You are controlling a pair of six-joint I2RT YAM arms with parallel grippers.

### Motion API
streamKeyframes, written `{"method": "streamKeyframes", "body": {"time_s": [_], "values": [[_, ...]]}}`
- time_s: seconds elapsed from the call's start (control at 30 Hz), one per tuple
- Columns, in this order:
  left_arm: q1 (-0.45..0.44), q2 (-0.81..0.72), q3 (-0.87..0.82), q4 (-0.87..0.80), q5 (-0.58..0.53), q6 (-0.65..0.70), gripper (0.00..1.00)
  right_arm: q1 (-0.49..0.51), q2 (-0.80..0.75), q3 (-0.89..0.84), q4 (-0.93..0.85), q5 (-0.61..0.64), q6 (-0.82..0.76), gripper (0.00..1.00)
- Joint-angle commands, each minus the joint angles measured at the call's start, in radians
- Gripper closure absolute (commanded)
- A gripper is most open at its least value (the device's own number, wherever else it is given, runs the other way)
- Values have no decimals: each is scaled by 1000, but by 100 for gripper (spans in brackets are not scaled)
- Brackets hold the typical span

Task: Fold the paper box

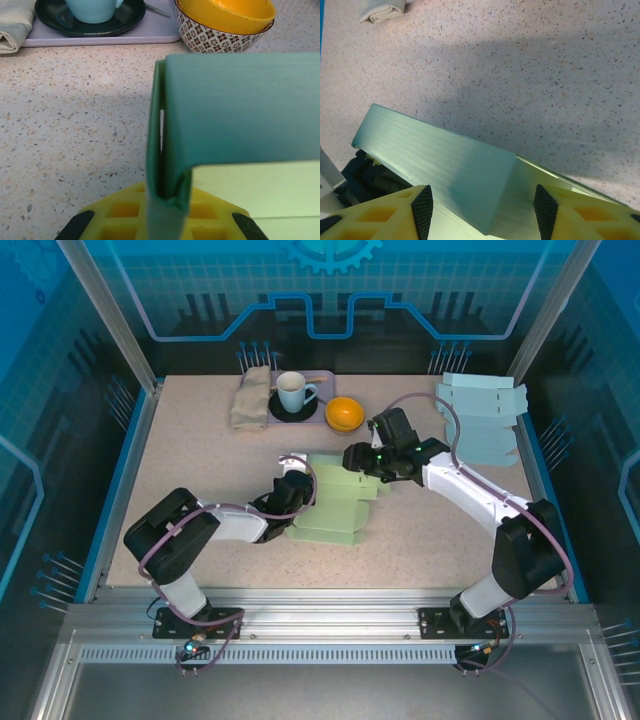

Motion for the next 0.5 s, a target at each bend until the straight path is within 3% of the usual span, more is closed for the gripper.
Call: {"method": "streamKeyframes", "body": {"time_s": [0.0,0.2,0.47], "values": [[1,7,-6,49,-26,-22,100,-14,7,-47,101,-87,76,41],[1,9,-3,47,-24,-20,100,-27,-2,-99,277,-187,185,42],[-2,17,14,23,-19,-19,100,-55,-55,-210,521,-231,242,46]]}}
